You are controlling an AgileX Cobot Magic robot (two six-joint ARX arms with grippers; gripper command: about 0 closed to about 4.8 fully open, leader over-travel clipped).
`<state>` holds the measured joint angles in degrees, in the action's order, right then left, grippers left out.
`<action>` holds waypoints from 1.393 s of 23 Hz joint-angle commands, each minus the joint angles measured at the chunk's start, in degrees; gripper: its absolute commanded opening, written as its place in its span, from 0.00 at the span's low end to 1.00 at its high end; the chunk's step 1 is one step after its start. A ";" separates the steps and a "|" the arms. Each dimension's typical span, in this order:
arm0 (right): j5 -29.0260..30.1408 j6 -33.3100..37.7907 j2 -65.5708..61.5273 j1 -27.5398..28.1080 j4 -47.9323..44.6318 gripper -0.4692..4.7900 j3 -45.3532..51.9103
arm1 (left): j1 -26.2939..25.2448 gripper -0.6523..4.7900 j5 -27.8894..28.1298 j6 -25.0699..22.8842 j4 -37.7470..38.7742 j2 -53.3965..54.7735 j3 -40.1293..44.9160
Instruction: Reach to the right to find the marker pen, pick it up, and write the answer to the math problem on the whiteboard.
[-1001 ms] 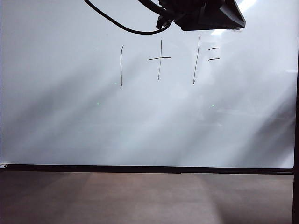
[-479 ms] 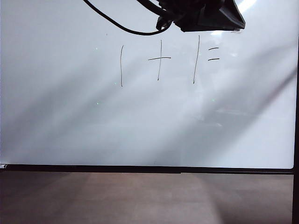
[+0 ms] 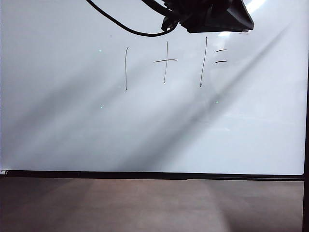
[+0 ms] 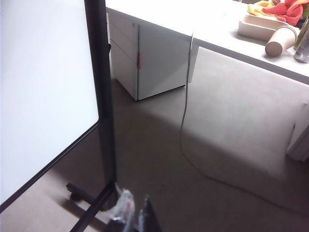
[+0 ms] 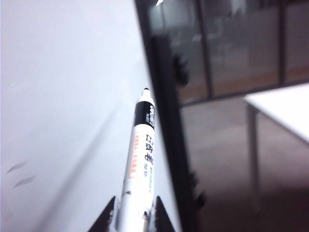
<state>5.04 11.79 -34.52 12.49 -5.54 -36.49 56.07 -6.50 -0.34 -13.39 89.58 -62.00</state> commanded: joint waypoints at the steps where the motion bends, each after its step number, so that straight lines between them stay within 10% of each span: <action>1: -0.72 0.66 1.03 -7.30 5.07 0.08 -0.07 | -0.04 0.17 -0.17 0.15 -0.44 -0.02 -0.11; 9: -5.20 -1.79 0.15 -23.52 6.80 0.08 -0.04 | -0.22 0.17 -0.20 0.15 -0.94 -0.11 -0.11; 16: -5.31 -2.78 -8.13 -23.82 0.50 0.08 -0.09 | -10.05 0.17 0.07 0.15 -18.88 -0.57 -0.13; 32: -2.80 -3.52 -20.41 -23.65 -13.16 0.08 -0.20 | -12.26 0.17 0.22 0.15 -19.32 -0.50 -0.13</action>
<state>0.32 8.93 -54.46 -11.09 -15.66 -36.47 43.88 -6.02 -0.34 -32.29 89.34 -61.98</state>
